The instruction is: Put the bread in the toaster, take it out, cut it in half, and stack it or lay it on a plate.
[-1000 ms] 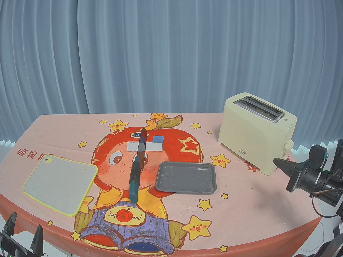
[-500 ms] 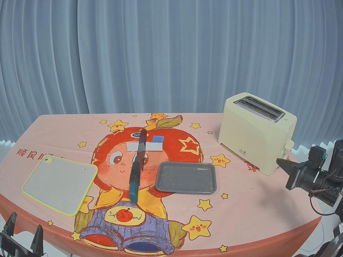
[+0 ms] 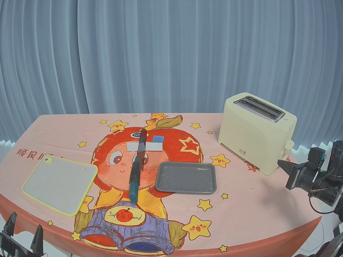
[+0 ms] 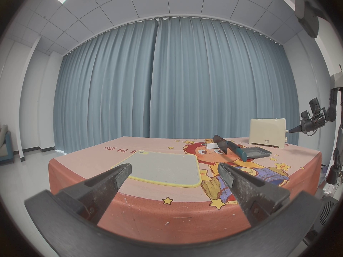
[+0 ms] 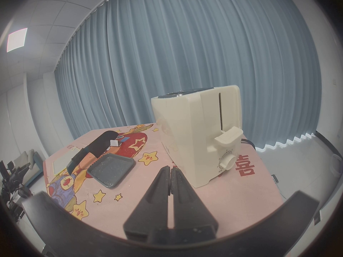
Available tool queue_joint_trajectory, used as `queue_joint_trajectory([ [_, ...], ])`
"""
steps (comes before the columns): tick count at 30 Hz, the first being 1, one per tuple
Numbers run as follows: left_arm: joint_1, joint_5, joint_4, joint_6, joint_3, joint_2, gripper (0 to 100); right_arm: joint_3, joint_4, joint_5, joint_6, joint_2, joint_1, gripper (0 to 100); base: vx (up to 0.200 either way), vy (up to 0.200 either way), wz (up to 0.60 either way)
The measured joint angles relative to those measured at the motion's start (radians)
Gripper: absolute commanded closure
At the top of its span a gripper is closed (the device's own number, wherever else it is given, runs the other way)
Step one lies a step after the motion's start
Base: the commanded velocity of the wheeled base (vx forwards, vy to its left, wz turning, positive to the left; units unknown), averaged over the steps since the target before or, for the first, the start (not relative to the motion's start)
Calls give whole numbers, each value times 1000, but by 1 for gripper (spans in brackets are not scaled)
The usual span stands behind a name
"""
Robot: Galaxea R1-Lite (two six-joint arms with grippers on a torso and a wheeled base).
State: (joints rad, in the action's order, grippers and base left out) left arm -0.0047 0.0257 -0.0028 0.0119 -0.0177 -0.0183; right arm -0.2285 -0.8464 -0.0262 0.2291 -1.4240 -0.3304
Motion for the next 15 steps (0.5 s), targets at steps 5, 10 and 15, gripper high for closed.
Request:
queue_joint_trajectory([
  [5, 0, 0, 0, 0, 0, 0, 0, 5, -1, 0, 0, -16, 9, 100, 0, 0, 0],
  [10, 0, 0, 1, -1, 0, 0, 0, 8, -1, -1, 0, -25, 14, 100, 0, 0, 0],
  [15, 0, -1, 1, 0, 0, 0, 0, 9, -1, -1, 0, -29, 17, 100, 0, 0, 0],
])
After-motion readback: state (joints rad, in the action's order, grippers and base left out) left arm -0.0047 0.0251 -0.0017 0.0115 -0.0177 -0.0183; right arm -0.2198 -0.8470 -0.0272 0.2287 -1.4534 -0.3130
